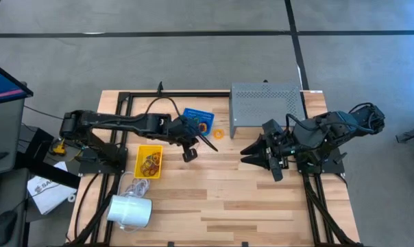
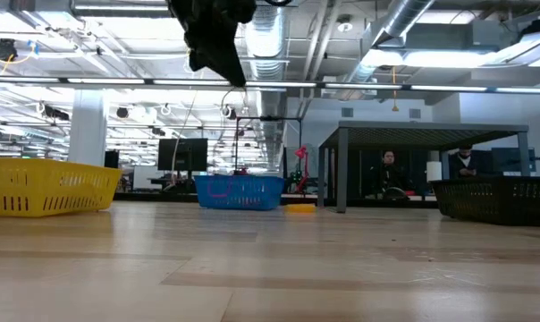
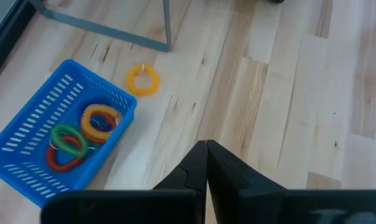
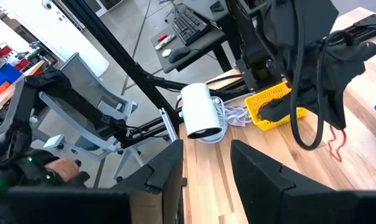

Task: Pick & Place Office Desk Supplies
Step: Put the red rubber band into the yellow bin

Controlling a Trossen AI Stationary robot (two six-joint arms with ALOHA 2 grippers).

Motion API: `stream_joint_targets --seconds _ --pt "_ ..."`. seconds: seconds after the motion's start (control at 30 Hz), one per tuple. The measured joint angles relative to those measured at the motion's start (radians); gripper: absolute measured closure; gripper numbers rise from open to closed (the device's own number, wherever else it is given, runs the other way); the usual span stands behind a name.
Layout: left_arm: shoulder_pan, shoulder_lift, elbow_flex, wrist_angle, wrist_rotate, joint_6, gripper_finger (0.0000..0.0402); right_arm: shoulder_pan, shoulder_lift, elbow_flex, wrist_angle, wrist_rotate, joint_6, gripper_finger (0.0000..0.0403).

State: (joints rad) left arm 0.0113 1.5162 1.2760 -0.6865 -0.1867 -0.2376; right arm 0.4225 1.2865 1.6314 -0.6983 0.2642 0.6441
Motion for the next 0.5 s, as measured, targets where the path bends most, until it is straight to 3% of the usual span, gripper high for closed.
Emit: stream_joint_targets --seconds 0.5 --pt "0.0 -0.136 0.0 -0.128 -0.024 -0.06 0.0401 -0.039 0.0 0.0 -0.001 0.0 0.001 0.0272"
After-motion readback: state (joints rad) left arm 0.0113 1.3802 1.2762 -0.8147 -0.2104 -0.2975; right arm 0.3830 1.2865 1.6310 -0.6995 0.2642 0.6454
